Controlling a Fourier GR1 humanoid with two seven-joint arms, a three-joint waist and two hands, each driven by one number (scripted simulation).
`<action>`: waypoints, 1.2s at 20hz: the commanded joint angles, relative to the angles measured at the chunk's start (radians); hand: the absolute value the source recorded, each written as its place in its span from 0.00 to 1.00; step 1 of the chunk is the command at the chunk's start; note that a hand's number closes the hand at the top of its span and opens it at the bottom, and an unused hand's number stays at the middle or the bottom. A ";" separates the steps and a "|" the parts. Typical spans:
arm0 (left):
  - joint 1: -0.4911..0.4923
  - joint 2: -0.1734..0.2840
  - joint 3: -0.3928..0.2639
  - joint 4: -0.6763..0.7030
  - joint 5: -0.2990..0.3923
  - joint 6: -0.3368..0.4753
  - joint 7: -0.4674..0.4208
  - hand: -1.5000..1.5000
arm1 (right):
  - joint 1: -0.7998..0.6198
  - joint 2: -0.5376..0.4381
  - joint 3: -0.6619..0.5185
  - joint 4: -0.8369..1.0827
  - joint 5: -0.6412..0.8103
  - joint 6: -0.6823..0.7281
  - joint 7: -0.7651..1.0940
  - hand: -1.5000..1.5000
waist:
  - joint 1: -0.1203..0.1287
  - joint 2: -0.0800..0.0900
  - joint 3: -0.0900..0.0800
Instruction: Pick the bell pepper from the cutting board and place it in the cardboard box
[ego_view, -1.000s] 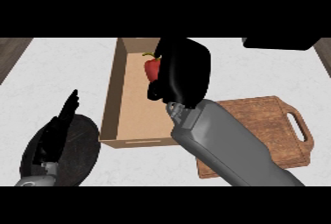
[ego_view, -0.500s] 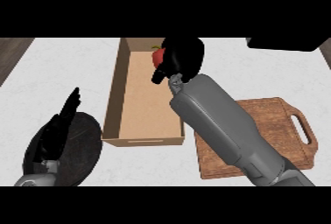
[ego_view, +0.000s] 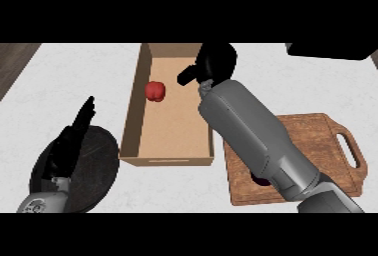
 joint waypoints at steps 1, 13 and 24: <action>0.015 -0.036 -0.031 0.011 -0.036 0.038 -0.017 0.50 | -0.002 0.005 0.002 0.011 -0.007 -0.271 0.026 0.00 | 0.000 -0.003 0.000; 0.053 0.001 0.034 -0.035 -0.006 0.034 0.041 0.50 | 0.101 0.001 -0.159 -0.116 0.030 -0.644 -0.096 0.00 | -0.095 -0.026 0.001; 0.173 -0.007 0.047 -0.098 0.006 0.039 0.011 0.50 | 0.612 -0.168 -0.146 -0.773 0.097 -0.493 -0.044 0.00 | -0.147 -0.045 0.002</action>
